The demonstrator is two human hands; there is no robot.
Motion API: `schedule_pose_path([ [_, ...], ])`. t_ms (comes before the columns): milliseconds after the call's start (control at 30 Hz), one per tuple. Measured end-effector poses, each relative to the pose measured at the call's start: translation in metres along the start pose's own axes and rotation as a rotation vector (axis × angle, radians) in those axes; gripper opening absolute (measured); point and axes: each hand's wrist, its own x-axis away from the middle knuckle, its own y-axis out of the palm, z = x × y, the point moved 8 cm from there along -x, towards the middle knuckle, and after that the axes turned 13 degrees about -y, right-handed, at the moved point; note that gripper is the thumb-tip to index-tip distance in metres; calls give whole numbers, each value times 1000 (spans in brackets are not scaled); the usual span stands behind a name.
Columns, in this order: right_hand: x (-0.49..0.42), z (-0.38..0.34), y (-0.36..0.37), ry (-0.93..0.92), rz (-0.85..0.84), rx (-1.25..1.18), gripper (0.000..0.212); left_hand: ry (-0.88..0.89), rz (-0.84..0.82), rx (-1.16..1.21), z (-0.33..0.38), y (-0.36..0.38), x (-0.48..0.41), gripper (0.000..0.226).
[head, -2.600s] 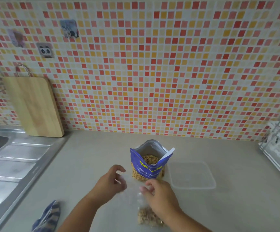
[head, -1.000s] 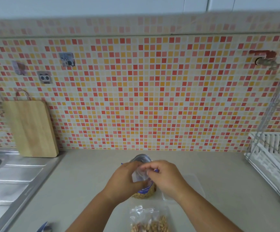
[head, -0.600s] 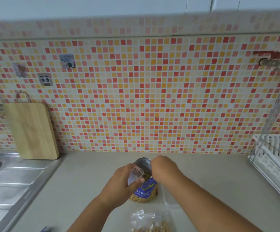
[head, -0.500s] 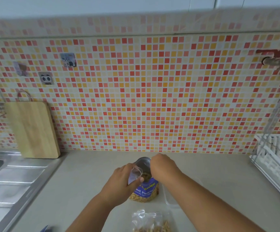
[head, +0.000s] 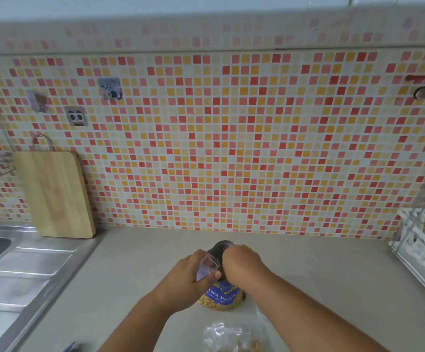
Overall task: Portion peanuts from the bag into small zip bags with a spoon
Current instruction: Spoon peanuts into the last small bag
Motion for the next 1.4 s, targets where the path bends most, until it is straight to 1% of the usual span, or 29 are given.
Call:
schedule_pose_path([
  [167, -2, 1, 7, 12, 59, -21, 50, 17, -3, 19, 1, -2, 0, 35],
  [233, -1, 8, 4, 44, 76, -76, 49, 16, 0, 15, 1, -2, 1, 36],
  [333, -1, 19, 2, 85, 122, -226, 45, 4, -6, 18, 1, -2, 0, 37],
  [433, -3, 34, -2, 132, 186, -328, 18, -21, -33, 44, 0, -3, -2, 38],
  [500, -7, 48, 0, 156, 213, -362, 29, -41, -59, 109, -1, -5, -2, 34],
  [533, -8, 54, 1, 142, 202, -357, 28, -55, -54, 154, -1, -8, -2, 31],
  [600, -10, 58, 1, 49, 147, -296, 20, -100, 2, 248, -5, -17, -2, 27],
  [633, -12, 60, 2, 13, 87, -254, 26, -124, 41, 292, -8, -23, -3, 27],
  [667, -10, 61, 4, 3, -12, -173, 32, -145, 75, 324, -10, -28, -4, 27],
  [733, -4, 63, 3, 10, -161, -43, 40, -169, 117, 326, -13, -35, -6, 27],
  [800, -3, 67, 5, -1, -263, 11, 45, -164, 138, 256, -13, -38, -9, 27],
  [867, -1, 72, 3, 3, -318, 56, 47, -136, 151, 124, -9, -40, -10, 30],
  [1000, 0, 86, -11, 27, -319, 117, 46, -62, 197, -233, 4, -34, -12, 46],
  [1133, -3, 97, -32, 48, -274, 150, 45, 2, 215, -456, 15, -25, -16, 56],
  [1233, 3, 95, -45, 36, -261, 160, 45, 36, 232, -526, 22, -21, -18, 50],
  [1400, -1, 90, -51, 28, -215, 162, 45, 61, 249, -584, 29, -16, -22, 50],
])
